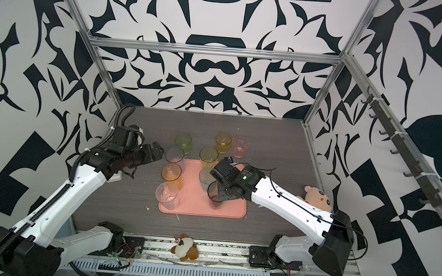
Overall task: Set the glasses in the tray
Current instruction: 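Carry the dark grey glass nearer the robot over the pink tray, then lower the dark grey glass onto the tray beside the teal glass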
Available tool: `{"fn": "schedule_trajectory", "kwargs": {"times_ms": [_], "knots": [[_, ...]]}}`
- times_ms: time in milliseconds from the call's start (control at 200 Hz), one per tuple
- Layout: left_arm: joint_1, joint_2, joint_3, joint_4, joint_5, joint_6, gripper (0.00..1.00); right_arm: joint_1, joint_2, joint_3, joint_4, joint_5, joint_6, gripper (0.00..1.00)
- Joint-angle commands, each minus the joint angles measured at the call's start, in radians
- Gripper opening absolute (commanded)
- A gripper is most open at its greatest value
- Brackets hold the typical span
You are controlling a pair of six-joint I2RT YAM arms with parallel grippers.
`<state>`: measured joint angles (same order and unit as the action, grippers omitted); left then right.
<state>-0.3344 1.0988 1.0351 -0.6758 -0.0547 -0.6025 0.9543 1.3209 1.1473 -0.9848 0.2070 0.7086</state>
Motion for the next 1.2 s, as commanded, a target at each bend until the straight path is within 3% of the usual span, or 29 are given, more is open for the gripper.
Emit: {"fn": "schedule_trajectory", "kwargs": {"times_ms": [0,1070,1195], "knots": [[-0.003,-0.016,-0.018,0.001,0.009,-0.008,1.0,0.024,0.005,0.022,0.048,0.034,0.033,0.0],[-0.003,-0.021,-0.029,0.002,0.011,-0.01,0.99,0.093,0.131,0.073,0.095,0.041,0.062,0.0],[-0.003,-0.02,-0.029,0.002,0.012,-0.01,0.99,0.093,0.131,0.076,0.091,0.046,0.064,0.06]]}}
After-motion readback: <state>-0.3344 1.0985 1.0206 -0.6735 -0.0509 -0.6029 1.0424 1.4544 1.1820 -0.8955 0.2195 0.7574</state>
